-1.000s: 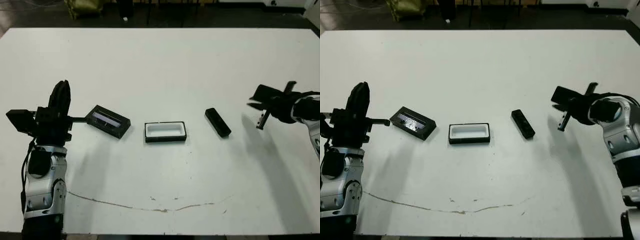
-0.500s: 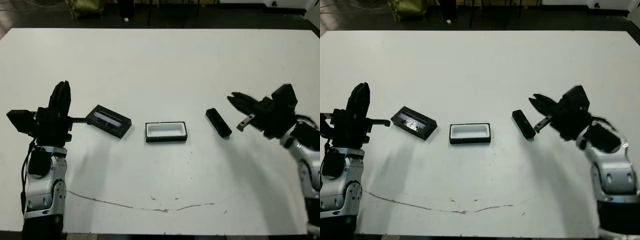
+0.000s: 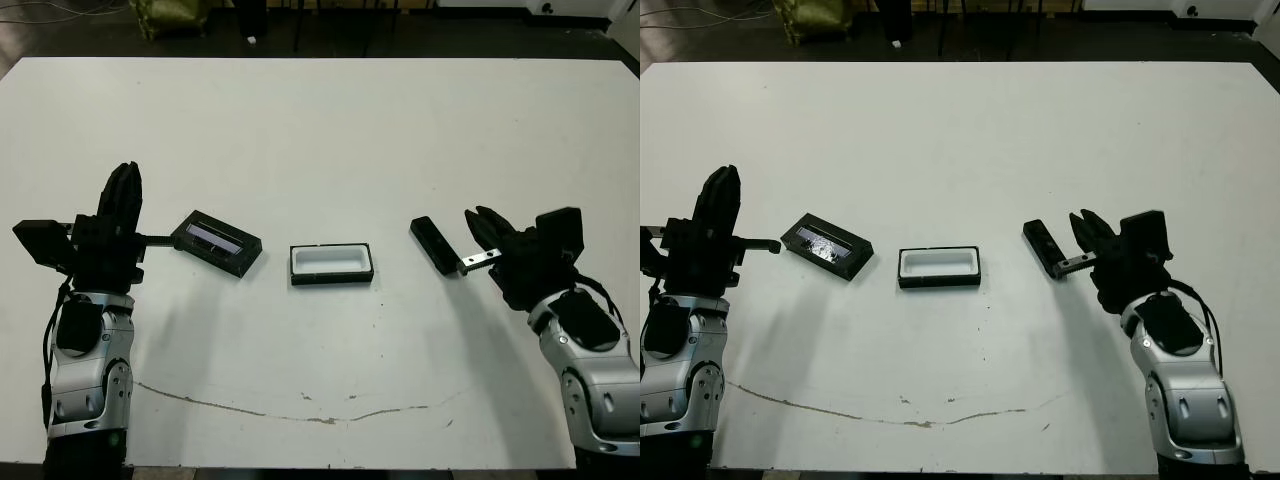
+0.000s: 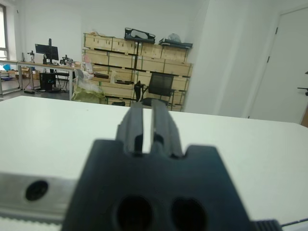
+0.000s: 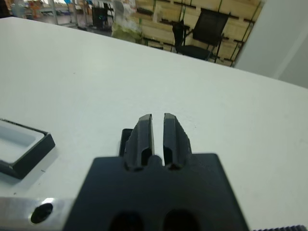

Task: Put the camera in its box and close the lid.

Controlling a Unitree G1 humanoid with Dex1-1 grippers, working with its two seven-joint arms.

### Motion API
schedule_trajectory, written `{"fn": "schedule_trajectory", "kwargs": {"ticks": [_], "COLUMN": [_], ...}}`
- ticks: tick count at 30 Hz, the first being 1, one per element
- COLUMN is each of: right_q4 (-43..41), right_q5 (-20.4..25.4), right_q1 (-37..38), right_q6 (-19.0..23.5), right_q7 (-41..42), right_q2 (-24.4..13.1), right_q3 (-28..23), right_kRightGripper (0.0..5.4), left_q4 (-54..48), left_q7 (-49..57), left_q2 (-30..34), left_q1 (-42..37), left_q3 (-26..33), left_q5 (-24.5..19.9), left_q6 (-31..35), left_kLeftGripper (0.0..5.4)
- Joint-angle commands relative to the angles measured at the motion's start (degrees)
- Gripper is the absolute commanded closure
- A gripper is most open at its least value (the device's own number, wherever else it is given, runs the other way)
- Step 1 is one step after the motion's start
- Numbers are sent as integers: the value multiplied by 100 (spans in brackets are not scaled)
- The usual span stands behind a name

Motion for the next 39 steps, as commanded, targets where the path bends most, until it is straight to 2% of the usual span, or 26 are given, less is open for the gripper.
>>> {"fn": "schedule_trajectory", "kwargs": {"ticks": [1,6,9,11,19,26,34,39], "right_q4": [143,124,-19,-84,-166,-77,24,-94], "right_q5": [-84,-152,-54,-6,235,420,407,343], "right_q1": [152,181,106,22,-395,-619,-556,-430], "right_q6": [-139,-55,409,716,1694,2112,1920,2048], "right_q7": [80,111,308,457,1009,1270,1282,963], "right_q2": [-71,-125,-298,-441,-931,-1095,-1038,-873], "right_q3": [67,132,175,207,256,274,291,317], "right_kRightGripper": [540,540,540,519,347,192,14,2], "left_q4": [56,91,81,105,103,54,108,77], "left_q7": [40,56,-8,-18,35,66,10,-7], "left_q2": [15,18,19,24,28,14,22,24], "left_q1": [115,110,110,104,113,124,116,119], "left_q3": [-1,-12,-3,2,-6,-12,-7,-4], "left_q5": [52,161,38,36,127,120,85,19], "left_q6": [61,-32,38,21,-6,35,-16,85], "left_kLeftGripper": [537,537,537,540,540,540,540,540]}}
